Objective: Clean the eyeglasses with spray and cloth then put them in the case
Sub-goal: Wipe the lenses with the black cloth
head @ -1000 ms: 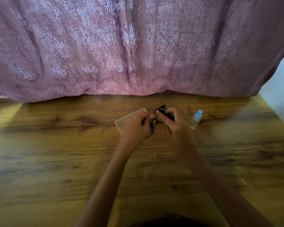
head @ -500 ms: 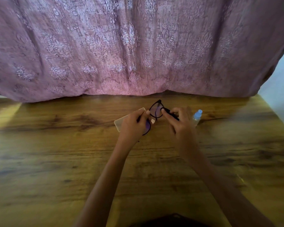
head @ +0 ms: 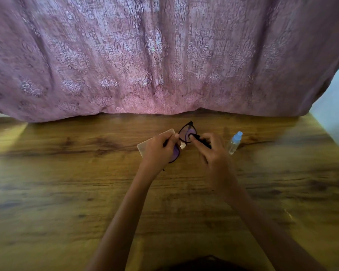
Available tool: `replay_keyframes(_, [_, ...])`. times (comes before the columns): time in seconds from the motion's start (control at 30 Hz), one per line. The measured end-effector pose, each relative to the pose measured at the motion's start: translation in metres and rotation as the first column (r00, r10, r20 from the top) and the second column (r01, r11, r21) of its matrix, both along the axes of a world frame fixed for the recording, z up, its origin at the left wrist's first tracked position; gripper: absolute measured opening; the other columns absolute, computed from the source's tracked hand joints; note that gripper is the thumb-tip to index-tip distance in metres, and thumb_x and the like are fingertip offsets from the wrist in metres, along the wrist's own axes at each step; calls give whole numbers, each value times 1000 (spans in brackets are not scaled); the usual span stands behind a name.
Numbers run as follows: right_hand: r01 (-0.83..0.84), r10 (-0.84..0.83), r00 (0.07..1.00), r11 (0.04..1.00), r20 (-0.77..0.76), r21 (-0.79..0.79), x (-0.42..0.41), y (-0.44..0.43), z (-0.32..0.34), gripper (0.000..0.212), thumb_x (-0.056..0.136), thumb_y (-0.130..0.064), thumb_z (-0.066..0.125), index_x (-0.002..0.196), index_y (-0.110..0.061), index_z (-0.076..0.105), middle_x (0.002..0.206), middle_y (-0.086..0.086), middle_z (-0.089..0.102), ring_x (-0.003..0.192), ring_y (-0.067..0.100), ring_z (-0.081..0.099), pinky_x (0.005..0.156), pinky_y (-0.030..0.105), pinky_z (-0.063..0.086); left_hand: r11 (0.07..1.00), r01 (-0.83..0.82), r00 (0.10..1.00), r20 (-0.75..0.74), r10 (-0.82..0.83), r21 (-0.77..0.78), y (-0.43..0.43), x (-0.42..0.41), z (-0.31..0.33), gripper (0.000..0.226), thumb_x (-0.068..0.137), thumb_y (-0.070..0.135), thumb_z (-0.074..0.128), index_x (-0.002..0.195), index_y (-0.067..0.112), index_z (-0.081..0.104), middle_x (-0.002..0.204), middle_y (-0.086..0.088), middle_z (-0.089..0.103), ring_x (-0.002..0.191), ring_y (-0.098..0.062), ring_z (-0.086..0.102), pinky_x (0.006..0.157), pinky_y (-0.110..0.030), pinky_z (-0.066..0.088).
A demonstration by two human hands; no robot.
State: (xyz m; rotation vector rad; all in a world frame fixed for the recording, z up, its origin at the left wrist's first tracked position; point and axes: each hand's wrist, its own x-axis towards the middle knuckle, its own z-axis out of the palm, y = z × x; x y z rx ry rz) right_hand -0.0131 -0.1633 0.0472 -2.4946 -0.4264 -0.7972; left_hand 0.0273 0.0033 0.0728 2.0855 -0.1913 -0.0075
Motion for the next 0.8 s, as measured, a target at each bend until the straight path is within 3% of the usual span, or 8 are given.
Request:
replay_keyframes(0.13, [31,-31,999,1000,15,5,5,-6,2,43,83,11,60,125,0,63,107,17,59,99,18,51,79,22,48,1000,2,1000,-14,-2,-10,0,0,0,32,100,25,49,77,10,66,76,0,68,74,-12,60,70,-26,45])
replay_keyframes(0.3, [-2,3,1000,999,19,-34,1,0,0,43,83,8,59,125,-1,62,107,16,60,98,19,52,78,19,47,999,-3,1000,-15,3,-46,0,-1,1,32,100,24,49,78,8,66,73,-1,68,74,-17,63,77,-40,52])
replay_keyframes(0.53, [-18,18,1000,998,8,-60,3,3,-3,41,86,6,62,126,-5,63,108,15,61,95,24,59,64,27,57,1000,12,1000,-22,-13,-15,1,-1,2,31,99,24,50,76,11,66,69,4,64,65,-9,56,69,-28,44])
replay_keyframes(0.7, [56,-55,998,997,9,-48,12,-2,3,40,93,-12,40,125,-2,63,108,15,60,96,18,51,69,21,48,1000,19,999,-26,-19,-24,1,-2,4,31,100,24,49,78,10,66,72,1,66,67,-9,57,70,-28,46])
replay_keyframes(0.8, [37,-37,999,999,14,-39,12,0,2,39,93,-8,43,125,-1,62,107,16,59,95,21,53,70,22,49,1000,14,1000,-16,-14,-21,2,0,2,33,100,26,48,77,11,66,75,-4,70,75,-18,64,78,-42,53])
